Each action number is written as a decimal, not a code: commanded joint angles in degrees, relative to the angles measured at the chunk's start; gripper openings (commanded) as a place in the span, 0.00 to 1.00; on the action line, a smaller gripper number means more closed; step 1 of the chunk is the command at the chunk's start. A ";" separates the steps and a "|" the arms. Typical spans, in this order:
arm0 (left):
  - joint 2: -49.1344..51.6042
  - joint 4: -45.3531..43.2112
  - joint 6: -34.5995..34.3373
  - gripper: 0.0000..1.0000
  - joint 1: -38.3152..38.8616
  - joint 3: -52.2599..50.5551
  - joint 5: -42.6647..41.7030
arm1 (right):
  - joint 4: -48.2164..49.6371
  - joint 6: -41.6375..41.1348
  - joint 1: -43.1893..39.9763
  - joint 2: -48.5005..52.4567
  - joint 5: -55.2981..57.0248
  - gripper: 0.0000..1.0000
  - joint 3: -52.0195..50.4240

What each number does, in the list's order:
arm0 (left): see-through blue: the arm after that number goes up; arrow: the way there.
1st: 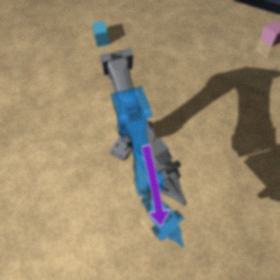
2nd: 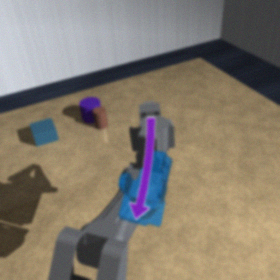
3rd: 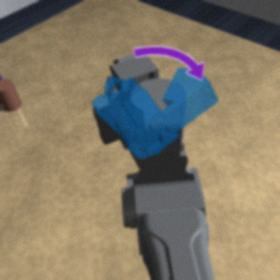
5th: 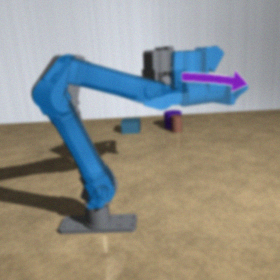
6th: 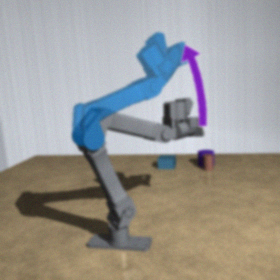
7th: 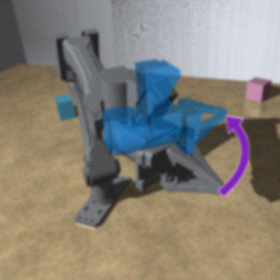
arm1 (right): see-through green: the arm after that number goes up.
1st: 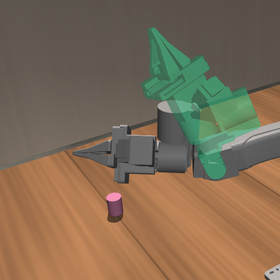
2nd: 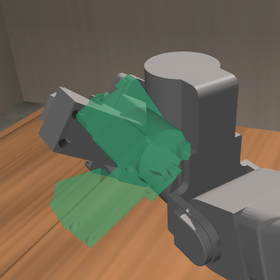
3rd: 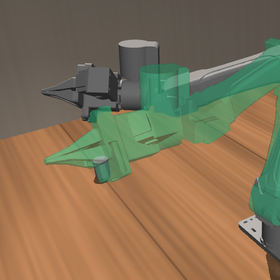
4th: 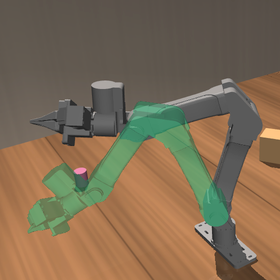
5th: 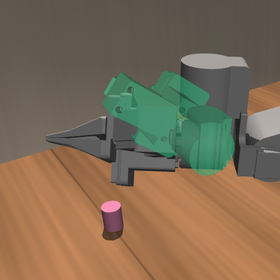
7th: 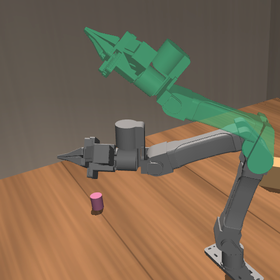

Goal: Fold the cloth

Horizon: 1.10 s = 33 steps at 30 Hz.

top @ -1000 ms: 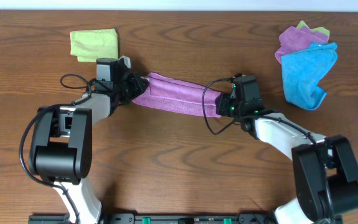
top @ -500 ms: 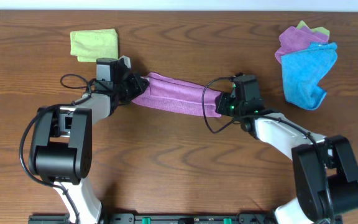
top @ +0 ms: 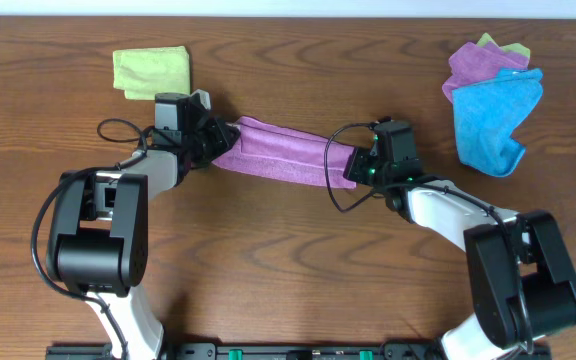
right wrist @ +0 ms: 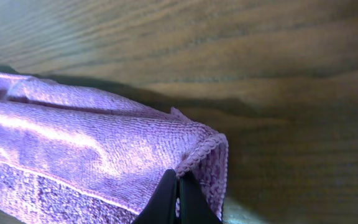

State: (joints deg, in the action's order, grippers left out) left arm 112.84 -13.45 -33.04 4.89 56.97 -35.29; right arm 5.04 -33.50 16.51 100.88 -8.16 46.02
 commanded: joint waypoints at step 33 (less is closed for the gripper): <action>3.98 -5.42 0.20 0.06 0.81 7.78 9.22 | 2.27 3.65 -0.74 -1.11 11.61 0.01 4.52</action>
State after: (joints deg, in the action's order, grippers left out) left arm 115.42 -17.76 -33.21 5.69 63.86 -28.88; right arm 7.20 -31.35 16.51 100.66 -0.67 49.71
